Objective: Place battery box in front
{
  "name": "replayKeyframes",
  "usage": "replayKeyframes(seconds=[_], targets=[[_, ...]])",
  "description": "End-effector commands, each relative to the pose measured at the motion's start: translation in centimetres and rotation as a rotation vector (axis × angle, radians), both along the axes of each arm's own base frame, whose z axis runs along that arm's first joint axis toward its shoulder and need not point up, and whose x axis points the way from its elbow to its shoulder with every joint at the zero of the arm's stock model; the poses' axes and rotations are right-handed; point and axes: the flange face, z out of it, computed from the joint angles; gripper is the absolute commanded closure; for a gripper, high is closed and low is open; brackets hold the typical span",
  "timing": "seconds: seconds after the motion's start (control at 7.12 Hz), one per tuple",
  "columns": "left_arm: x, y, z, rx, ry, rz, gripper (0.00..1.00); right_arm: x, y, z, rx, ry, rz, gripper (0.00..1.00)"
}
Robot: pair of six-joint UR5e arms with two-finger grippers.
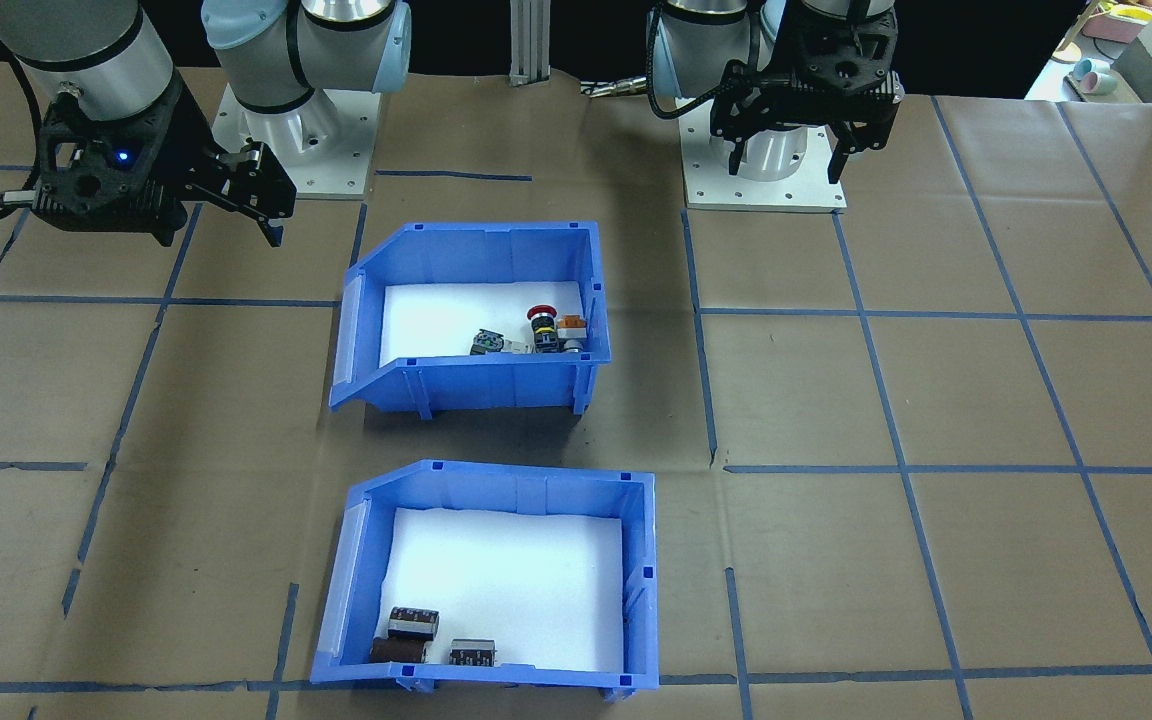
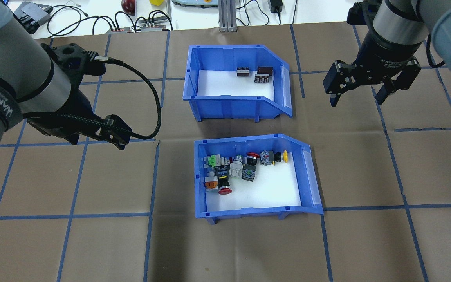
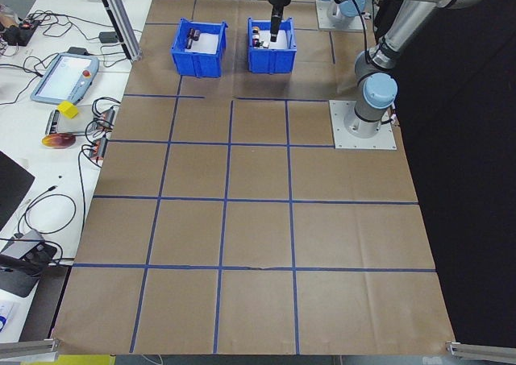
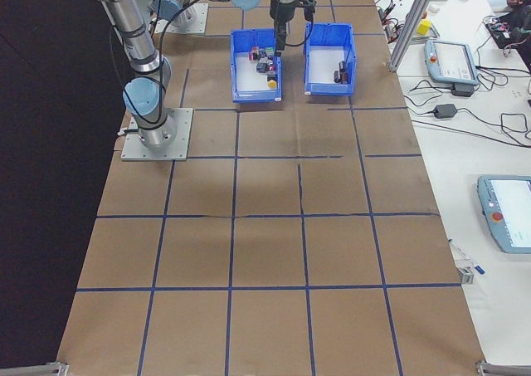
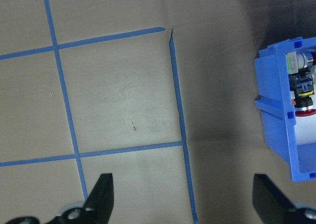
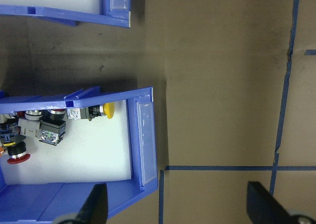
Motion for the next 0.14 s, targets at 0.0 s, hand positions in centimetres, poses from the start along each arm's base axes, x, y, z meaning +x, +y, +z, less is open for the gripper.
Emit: replayKeyframes(seconds=[0.0], targets=[[0.00,0.05,-0.01,0.000,0.000,0.000,0.01,0.02,0.13,0.07,0.000,-0.002,0.000,0.00]])
